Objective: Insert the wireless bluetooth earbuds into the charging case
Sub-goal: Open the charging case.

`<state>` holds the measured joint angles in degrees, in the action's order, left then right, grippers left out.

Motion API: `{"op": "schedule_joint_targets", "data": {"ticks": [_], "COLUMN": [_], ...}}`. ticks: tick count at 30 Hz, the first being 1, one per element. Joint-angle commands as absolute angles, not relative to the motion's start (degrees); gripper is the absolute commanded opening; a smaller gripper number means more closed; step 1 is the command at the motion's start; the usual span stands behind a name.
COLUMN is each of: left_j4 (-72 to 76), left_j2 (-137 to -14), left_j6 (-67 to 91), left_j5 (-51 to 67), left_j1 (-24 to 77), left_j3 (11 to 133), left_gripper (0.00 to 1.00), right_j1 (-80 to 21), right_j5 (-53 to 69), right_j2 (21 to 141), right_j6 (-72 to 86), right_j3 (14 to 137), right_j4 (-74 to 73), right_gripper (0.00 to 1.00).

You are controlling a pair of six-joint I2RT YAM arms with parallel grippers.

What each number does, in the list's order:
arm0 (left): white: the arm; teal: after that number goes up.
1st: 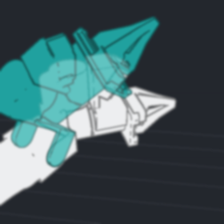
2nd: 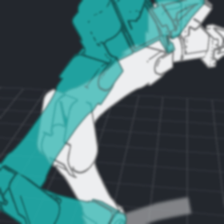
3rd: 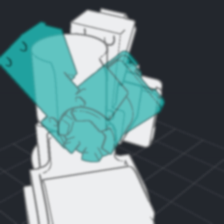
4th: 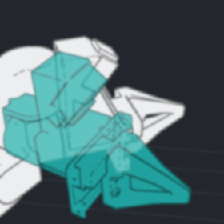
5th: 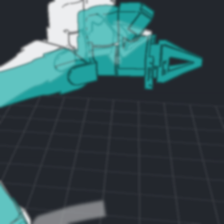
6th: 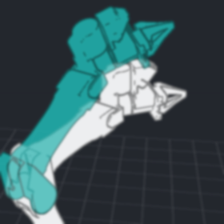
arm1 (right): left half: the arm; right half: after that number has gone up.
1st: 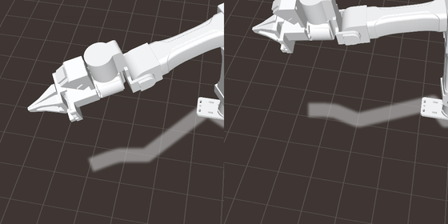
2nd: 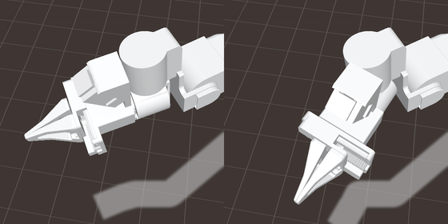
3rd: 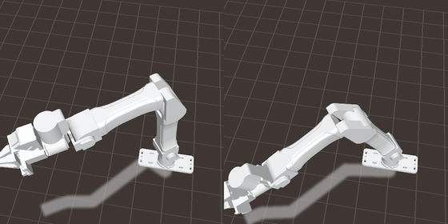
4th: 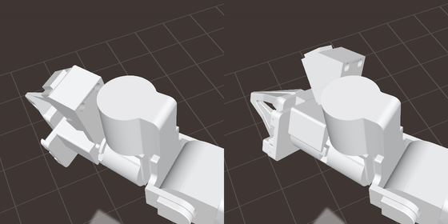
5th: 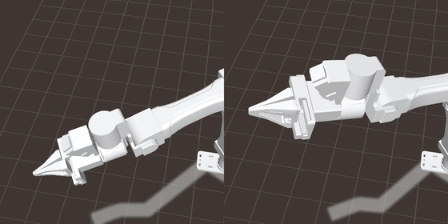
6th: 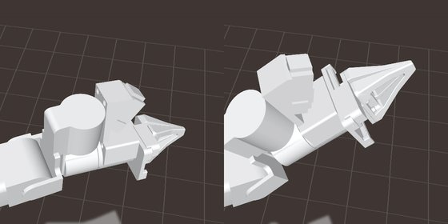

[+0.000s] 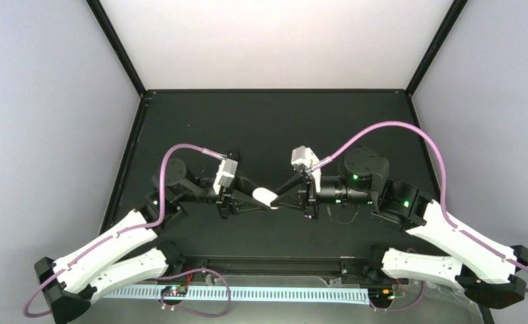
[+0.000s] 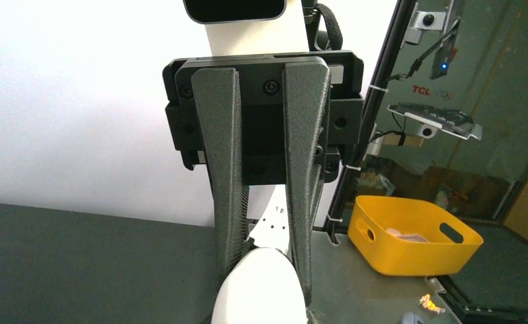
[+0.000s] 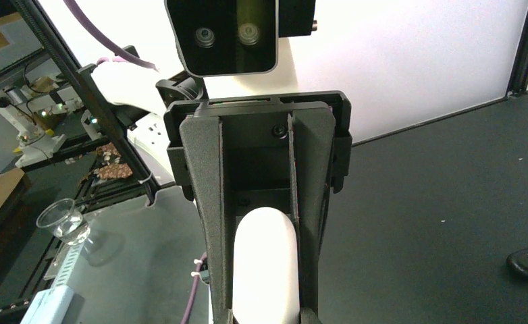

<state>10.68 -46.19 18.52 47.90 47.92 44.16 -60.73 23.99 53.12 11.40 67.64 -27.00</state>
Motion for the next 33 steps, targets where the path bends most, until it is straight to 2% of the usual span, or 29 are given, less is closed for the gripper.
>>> {"op": "schedule_joint_targets", "data": {"ticks": [1, 8, 15, 20, 24, 27, 33], "left_j4": [12.41, 15.29, 18.95, 19.92, 19.56, 17.87, 15.81], "left_j2": [-46.32, -46.49, -46.66, -46.85, -46.93, -46.89, -46.54], "left_j6": [19.50, 22.05, 25.20, 25.87, 25.03, 23.29, 19.93], "left_j5": [47.83, 47.32, 47.00, 47.11, 47.20, 47.04, 47.27], "left_j1": [47.99, 47.91, 47.96, 47.96, 47.90, 47.97, 47.90], "left_j3": [46.30, 45.34, 44.59, 44.81, 44.89, 44.96, 44.96], "left_gripper": [0.29, 0.22, 0.21, 0.14, 0.02, 0.02, 0.02], "right_j1": [-60.88, -60.91, -60.89, -60.91, -60.91, -60.90, -60.88], "right_j5": [22.55, 21.88, 21.54, 21.55, 21.91, 22.34, 19.11], "right_j2": [51.88, 50.80, 50.36, 50.36, 50.36, 50.27, 50.47], "right_j6": [12.05, 11.87, 11.27, 10.96, 10.96, 11.50, 12.64], "right_j3": [67.00, 65.84, 65.15, 65.00, 65.02, 65.66, 69.35], "right_j4": [-23.64, -22.63, -22.58, -22.75, -22.92, -23.15, -26.65], "right_gripper": [0.03, 0.03, 0.03, 0.02, 0.03, 0.10, 0.47]}}
